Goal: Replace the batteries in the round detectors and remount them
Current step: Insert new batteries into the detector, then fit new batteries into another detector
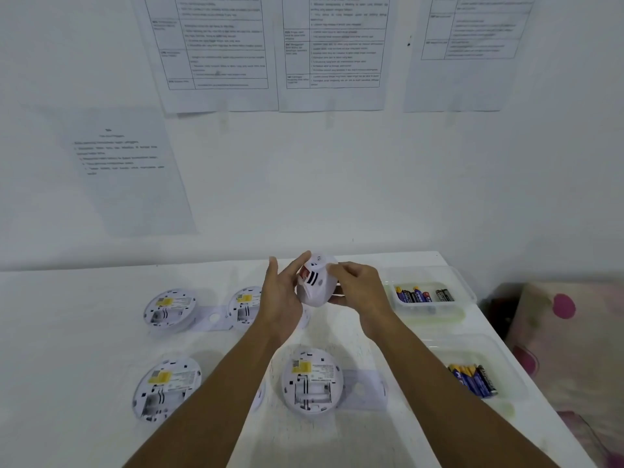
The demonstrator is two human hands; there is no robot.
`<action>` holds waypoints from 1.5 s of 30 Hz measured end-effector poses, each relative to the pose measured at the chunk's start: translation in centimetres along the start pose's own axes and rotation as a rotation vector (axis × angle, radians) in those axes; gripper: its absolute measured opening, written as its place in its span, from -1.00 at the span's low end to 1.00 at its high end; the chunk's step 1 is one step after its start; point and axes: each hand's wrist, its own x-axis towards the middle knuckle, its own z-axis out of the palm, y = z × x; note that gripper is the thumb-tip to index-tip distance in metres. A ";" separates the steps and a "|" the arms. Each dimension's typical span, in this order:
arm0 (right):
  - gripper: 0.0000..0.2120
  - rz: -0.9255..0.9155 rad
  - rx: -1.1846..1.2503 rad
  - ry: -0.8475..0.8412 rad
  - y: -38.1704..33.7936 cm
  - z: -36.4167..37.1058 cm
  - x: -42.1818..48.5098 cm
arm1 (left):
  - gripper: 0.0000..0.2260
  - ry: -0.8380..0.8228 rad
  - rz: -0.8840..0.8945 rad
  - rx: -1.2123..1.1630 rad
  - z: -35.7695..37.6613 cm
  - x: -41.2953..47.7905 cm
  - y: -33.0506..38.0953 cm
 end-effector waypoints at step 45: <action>-0.76 -0.321 -0.997 0.068 5.3 -0.6 1.0 | -0.39 0.285 0.363 1.483 -7.2 -1.7 1.7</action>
